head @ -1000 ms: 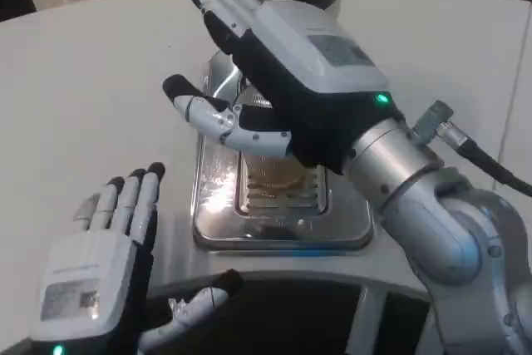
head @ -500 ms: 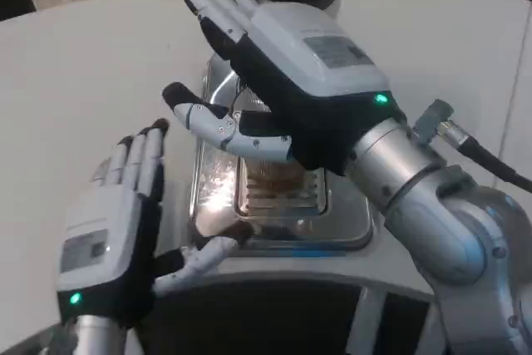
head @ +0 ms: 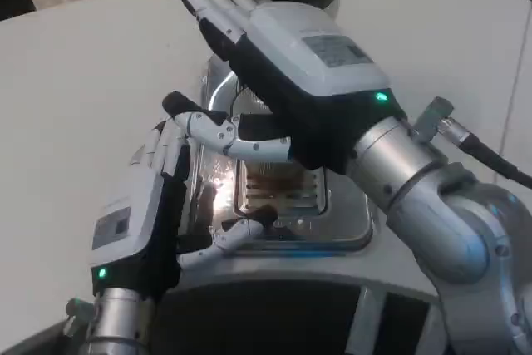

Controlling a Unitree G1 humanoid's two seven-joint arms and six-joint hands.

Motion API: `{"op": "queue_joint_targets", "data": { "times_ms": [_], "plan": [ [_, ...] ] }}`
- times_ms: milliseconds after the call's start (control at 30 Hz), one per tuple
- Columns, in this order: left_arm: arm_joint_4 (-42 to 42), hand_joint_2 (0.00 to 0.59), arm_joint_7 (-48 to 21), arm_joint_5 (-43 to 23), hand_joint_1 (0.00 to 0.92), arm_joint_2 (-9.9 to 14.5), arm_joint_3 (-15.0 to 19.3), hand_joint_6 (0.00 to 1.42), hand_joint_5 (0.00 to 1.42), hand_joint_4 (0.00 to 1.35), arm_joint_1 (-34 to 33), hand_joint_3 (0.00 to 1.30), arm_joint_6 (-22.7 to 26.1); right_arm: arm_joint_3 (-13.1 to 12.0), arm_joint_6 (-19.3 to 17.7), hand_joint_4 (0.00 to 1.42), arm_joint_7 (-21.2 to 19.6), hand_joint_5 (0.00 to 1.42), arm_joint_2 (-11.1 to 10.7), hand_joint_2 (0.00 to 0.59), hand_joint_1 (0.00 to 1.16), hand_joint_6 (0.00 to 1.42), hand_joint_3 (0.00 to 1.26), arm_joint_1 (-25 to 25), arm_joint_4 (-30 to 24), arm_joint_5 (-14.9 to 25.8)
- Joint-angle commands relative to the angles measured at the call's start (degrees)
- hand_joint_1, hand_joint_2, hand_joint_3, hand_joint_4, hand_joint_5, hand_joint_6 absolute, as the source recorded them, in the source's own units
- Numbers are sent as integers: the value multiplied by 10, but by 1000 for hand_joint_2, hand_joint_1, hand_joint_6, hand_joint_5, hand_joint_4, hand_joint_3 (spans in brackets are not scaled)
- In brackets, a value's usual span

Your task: Grasp the cup under the faucet to collect the drink, then remove the cup.

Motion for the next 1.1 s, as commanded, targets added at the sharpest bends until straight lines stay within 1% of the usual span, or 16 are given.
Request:
{"op": "queue_joint_targets", "data": {
  "times_ms": [33, 300, 433, 567, 633, 700, 767, 800, 833, 867, 900, 933, 1000, 1067, 1100],
  "plan": [
    [26, 60, 3, -8, 331, -1, -3, 84, 23, 0, -15, 0, -16, 12, -16, 0, 16, 0, 8, 455, 329, 1, 0, -2, 5, 10],
    [54, 56, 2, -16, 308, -2, -12, 100, 39, 0, -39, 0, -32, 10, -14, 0, 23, 0, 11, 448, 343, 1, 0, -9, 8, 10],
    [62, 52, 2, -16, 282, -3, -15, 104, 40, 0, -47, 0, -39, 12, -15, 0, 24, 0, 13, 452, 351, 1, 0, -9, 9, 11],
    [70, 51, 4, -18, 268, -7, -14, 105, 47, 0, -49, 0, -42, 13, -15, 0, 25, 0, 14, 454, 358, 1, 0, -7, 9, 11],
    [73, 51, 6, -21, 264, -9, -13, 105, 50, 0, -49, 0, -45, 13, -15, 0, 24, 0, 14, 446, 382, 1, 0, -5, 7, 10],
    [78, 50, 2, -27, 262, -11, -11, 105, 47, 0, -51, 0, -48, 9, -13, 0, 18, 0, 14, 446, 386, 1, 0, 3, 2, 9],
    [82, 49, 0, -30, 246, -12, -11, 105, 42, 0, -54, 0, -51, 1, -7, 0, 8, 0, 18, 450, 444, 1, 0, 14, -5, 9],
    [84, 49, 0, -31, 245, -13, -11, 105, 41, 0, -55, 0, -52, -2, -5, 0, 4, 0, 20, 450, 452, 1, 0, 19, -8, 10],
    [85, 49, 0, -31, 245, -13, -11, 105, 41, 0, -56, 0, -53, -8, -3, 0, -2, 0, 23, 464, 483, 1, 0, 26, -12, 11],
    [87, 49, 1, -31, 244, -13, -12, 105, 41, 0, -57, 0, -53, -16, -2, 0, -11, 0, 26, 448, 529, 1, 0, 36, -19, 13],
    [89, 49, 1, -32, 244, -15, -13, 105, 41, 0, -59, 0, -54, -21, -2, 0, -17, 0, 28, 448, 579, 1, 0, 43, -23, 14],
    [91, 49, 2, -32, 244, -15, -14, 105, 41, 0, -60, 0, -55, -38, -7, 0, -27, 0, 32, 440, 623, 1, 0, 58, -29, 32],
    [95, 49, 2, -32, 243, -17, -17, 105, 41, 0, -63, 0, -56, -81, -5, 0, -44, 0, 47, 439, 637, 1, 0, 89, -37, 86],
    [99, 49, 1, -31, 243, -18, -20, 105, 41, 0, -66, 0, -57, -113, 0, 0, -62, 0, 59, 441, 641, 1, 0, 113, -43, 124],
    [102, 49, 1, -31, 243, -18, -22, 105, 41, 0, -68, 0, -58, -127, -1, 0, -75, 0, 63, 441, 642, 0, 0, 127, -47, 136]
  ]
}}
